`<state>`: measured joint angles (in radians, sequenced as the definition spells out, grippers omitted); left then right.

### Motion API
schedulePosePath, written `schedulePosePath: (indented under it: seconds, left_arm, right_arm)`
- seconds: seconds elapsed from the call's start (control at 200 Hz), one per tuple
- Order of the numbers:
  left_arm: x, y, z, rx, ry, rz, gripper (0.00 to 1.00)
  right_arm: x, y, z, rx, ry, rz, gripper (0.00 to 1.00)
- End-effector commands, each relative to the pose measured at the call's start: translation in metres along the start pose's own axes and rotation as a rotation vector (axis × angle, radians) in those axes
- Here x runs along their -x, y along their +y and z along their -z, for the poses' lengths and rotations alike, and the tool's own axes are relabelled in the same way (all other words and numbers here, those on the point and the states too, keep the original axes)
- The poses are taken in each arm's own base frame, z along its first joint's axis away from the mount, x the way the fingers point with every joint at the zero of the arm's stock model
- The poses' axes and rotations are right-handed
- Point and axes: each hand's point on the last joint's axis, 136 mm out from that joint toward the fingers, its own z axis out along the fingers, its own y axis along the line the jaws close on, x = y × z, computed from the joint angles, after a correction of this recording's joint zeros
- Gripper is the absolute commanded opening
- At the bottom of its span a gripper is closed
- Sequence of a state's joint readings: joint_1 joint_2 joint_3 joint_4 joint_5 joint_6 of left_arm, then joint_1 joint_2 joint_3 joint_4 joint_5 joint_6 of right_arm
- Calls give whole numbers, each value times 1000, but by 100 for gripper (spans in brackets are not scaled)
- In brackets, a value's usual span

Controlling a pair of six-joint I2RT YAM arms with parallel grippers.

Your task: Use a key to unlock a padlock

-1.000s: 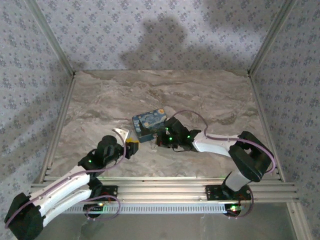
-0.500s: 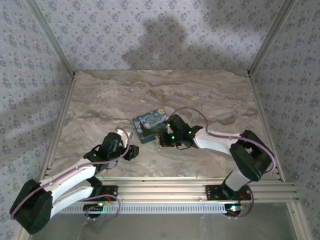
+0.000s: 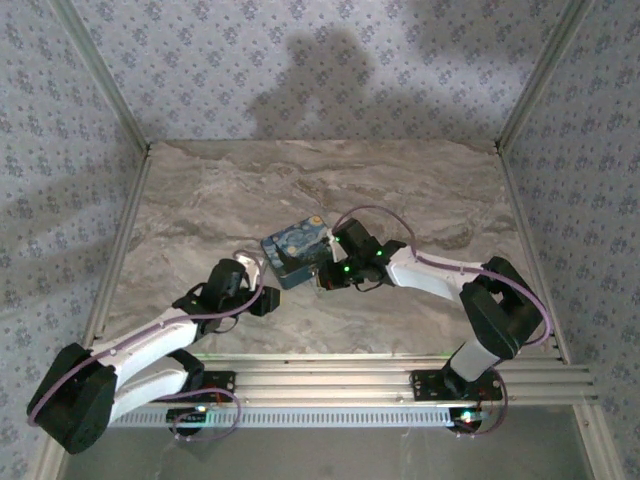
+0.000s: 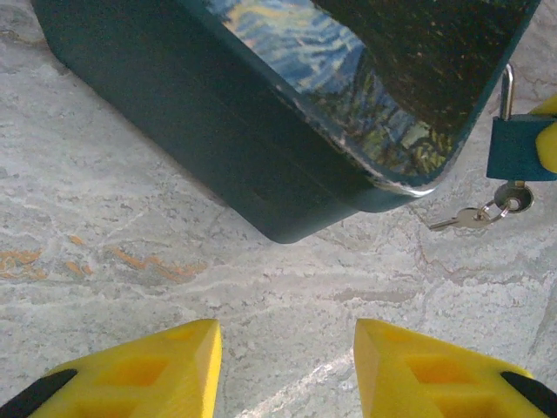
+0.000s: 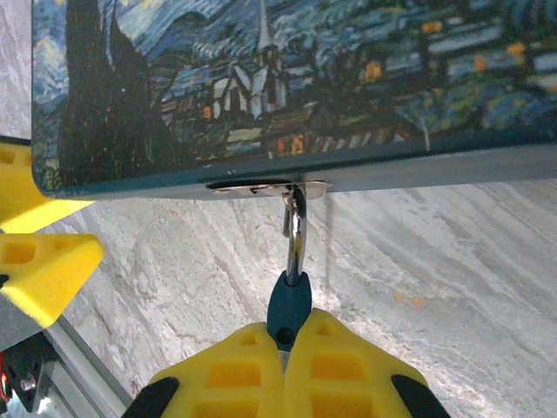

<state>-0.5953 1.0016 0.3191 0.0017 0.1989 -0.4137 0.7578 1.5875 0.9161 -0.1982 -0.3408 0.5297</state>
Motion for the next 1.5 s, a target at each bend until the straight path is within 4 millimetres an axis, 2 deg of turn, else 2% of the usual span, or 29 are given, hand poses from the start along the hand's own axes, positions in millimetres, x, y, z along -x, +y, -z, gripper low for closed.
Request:
schedulePosePath:
  seconds: [0.0, 0.16, 0.355, 0.894, 1.214, 1.499]
  left_arm:
    - [21, -13, 7, -41, -47, 1, 44]
    - [22, -14, 8, -46, -50, 5, 44]
    - [27, -16, 7, -51, -50, 15, 44]
    - [35, -14, 10, -24, -64, 42, 44]
    - [58, -28, 14, -85, -117, 147, 45]
    - [51, -23, 12, -74, -104, 166, 45]
  right_arm:
    - [7, -1, 3, 45, -44, -56, 0]
    - [7, -6, 7, 35, -23, -49, 0]
    - [12, -20, 11, 31, -35, -129, 0]
    - [27, -32, 24, 24, -122, -250, 0]
    - [44, -51, 32, 10, -188, -338, 0]
    - [59, -71, 44, 23, -267, -420, 0]
